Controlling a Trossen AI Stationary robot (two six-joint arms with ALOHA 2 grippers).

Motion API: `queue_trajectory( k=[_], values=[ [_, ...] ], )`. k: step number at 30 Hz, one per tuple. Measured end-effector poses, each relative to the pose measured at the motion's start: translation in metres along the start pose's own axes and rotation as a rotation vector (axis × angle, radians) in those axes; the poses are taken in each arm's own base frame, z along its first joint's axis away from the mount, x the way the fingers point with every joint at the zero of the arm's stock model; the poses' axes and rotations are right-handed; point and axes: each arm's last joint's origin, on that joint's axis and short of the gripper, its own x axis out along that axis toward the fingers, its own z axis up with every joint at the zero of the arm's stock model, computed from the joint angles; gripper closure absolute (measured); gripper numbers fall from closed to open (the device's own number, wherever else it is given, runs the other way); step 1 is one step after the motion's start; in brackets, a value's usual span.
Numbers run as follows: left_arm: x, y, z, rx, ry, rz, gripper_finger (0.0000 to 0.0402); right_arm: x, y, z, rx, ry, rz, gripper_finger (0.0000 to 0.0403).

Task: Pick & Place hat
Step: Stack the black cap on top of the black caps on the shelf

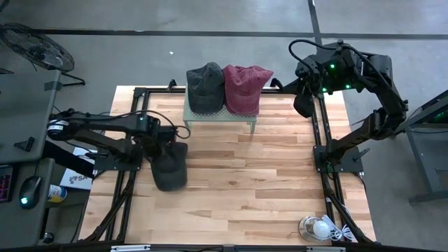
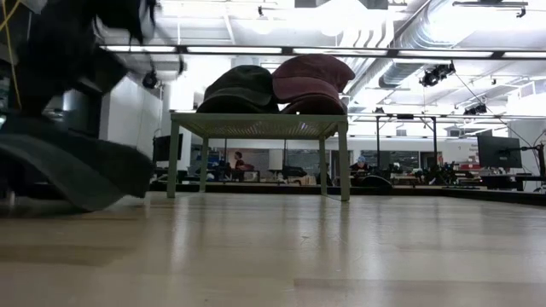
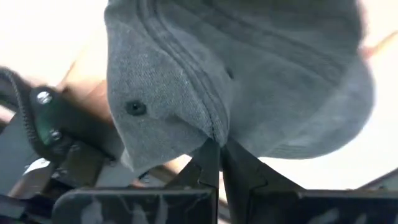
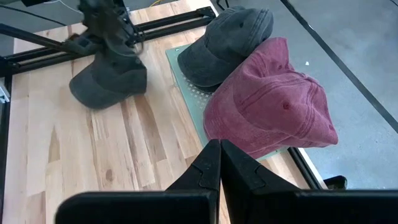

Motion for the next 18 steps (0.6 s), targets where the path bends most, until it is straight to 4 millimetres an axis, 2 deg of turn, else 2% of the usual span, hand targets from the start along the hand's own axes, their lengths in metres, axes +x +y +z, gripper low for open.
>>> queue_trajectory(
  k=[9, 18],
  values=[
    [-0.071, -0.048, -0.031, 0.093, -0.228, -0.157, 0.0401, 0.0, 0.001, 0.0, 0.0, 0.002, 0.031, 0.0403],
    [-0.138, -0.068, -0.058, 0.125, -0.55, -0.321, 0.0402, 0.0, 0.001, 0.0, -0.017, 0.003, 0.031, 0.0403]
  ],
)
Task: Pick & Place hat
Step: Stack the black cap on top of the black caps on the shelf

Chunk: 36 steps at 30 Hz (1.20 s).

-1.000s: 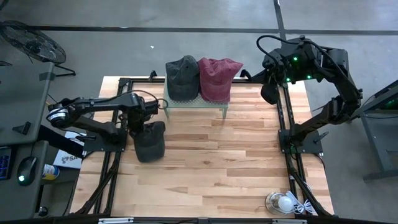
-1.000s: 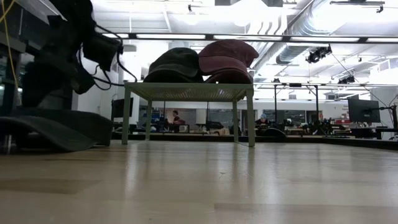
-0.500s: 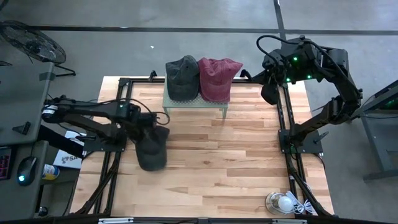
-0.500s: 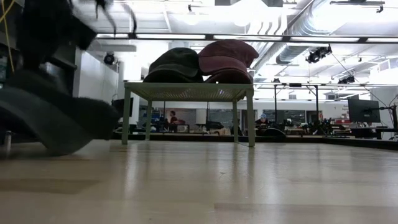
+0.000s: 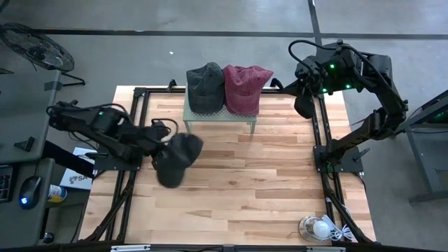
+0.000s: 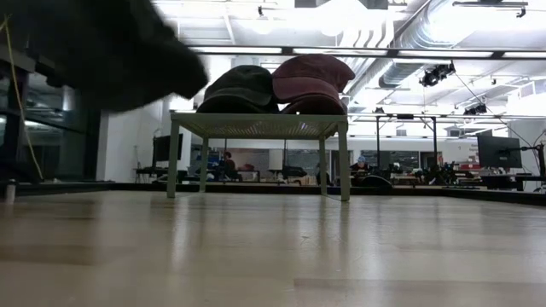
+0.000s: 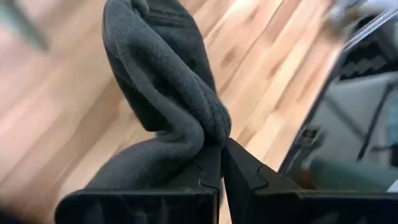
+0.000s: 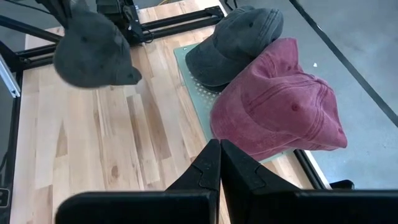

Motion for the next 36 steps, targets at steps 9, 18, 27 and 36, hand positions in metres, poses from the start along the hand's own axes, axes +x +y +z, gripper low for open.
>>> queue_trajectory(
  k=[9, 18, 27, 36],
  values=[
    [-0.04, -0.031, 0.029, 0.115, -0.385, -0.228, 0.0401, 0.0, 0.0, 0.0, -0.009, 0.0, 0.0, 0.0403],
    [-0.065, -0.059, 0.055, 0.237, -0.694, -0.262, 0.0401, 0.0, 0.0, 0.001, -0.009, -0.008, 0.0, 0.0403],
    [-0.089, -0.067, 0.064, 0.325, -0.847, -0.292, 0.0401, 0.006, 0.007, 0.015, -0.046, -0.118, 0.119, 0.0403],
    [-0.083, -0.071, 0.066, 0.378, -0.851, -0.256, 0.0401, 0.015, 0.029, 0.047, -0.141, -0.385, 0.239, 0.0401]
  ],
)
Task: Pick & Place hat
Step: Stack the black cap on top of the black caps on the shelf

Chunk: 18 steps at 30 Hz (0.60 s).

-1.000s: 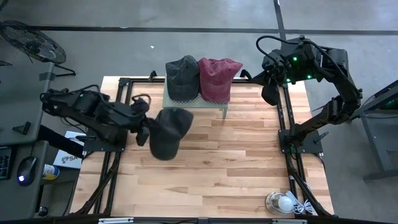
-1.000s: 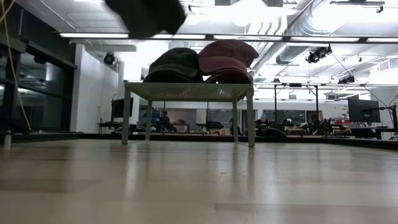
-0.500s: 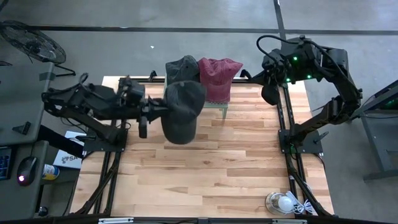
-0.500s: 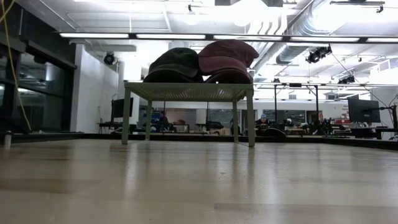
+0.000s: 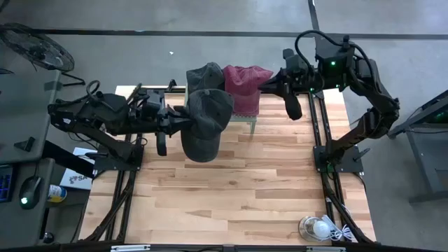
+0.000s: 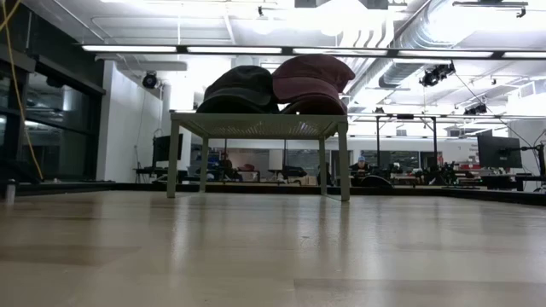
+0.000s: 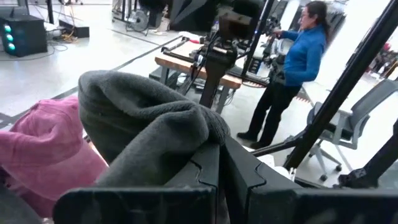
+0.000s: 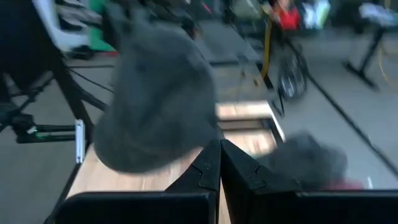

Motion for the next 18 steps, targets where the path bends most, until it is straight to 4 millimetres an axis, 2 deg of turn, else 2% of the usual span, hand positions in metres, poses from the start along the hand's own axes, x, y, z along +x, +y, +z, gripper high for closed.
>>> queue_trajectory(
  k=[4, 14, 18],
  values=[
    [0.004, -0.002, -0.002, 0.008, 0.007, 0.003, 0.0401, 0.013, 0.007, 0.004, -0.109, -0.034, 0.061, 0.0368],
    [0.01, -0.004, -0.005, 0.016, 0.019, 0.002, 0.0401, 0.07, 0.011, -0.009, -0.131, 0.074, 0.101, 0.0187],
    [0.011, -0.004, -0.006, 0.018, 0.023, 0.004, 0.0401, 0.08, 0.013, -0.012, -0.139, 0.095, 0.108, 0.0148]
  ],
)
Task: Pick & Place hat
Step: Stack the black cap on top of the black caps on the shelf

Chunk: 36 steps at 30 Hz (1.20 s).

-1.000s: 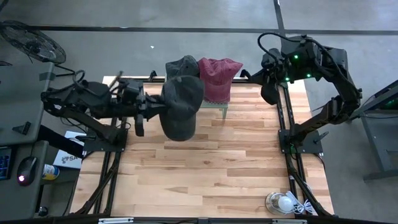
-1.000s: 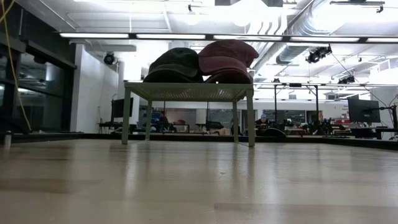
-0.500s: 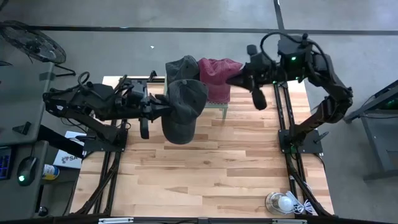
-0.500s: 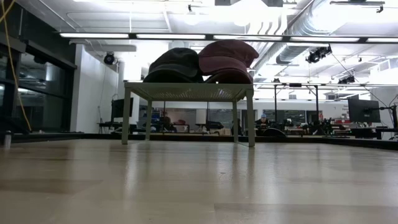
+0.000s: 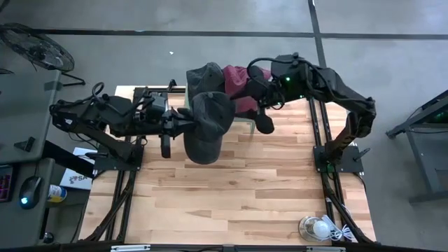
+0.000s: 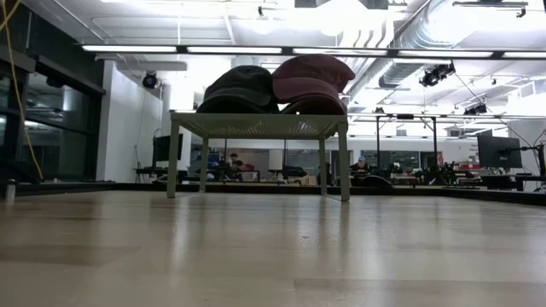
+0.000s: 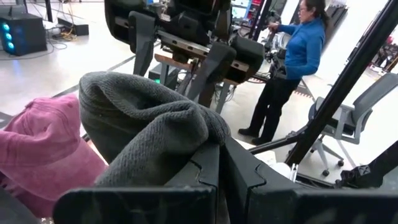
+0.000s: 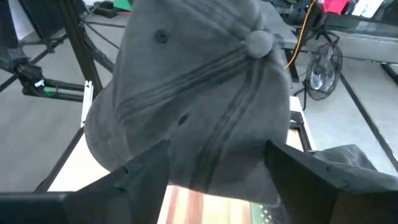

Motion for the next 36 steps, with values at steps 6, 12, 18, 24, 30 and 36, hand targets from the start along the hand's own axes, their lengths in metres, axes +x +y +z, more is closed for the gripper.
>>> queue_trajectory(
  k=[6, 12, 18, 24, 30, 36],
  values=[
    [0.0, 0.0, 0.0, -0.001, -0.002, 0.001, 0.0401, -0.001, 0.0, 0.0, 0.009, -0.002, -0.005, 0.0135],
    [0.0, -0.001, 0.004, 0.001, -0.036, -0.007, 0.0401, 0.006, 0.001, -0.001, 0.014, 0.014, 0.001, 0.0135],
    [0.0, -0.001, 0.004, 0.003, -0.042, -0.01, 0.0401, 0.012, 0.0, -0.003, 0.01, 0.031, -0.01, 0.0135],
    [0.0, -0.001, 0.004, 0.003, -0.042, -0.009, 0.0401, 0.011, 0.0, -0.003, -0.014, 0.028, -0.017, 0.0152],
    [0.0, -0.001, 0.004, 0.003, -0.041, -0.01, 0.0401, 0.011, 0.0, -0.003, -0.021, 0.03, -0.022, 0.0206],
    [0.0, -0.002, 0.005, 0.0, -0.049, -0.006, 0.0401, 0.011, 0.0, -0.003, -0.035, 0.035, -0.021, 0.0262]
  ],
)
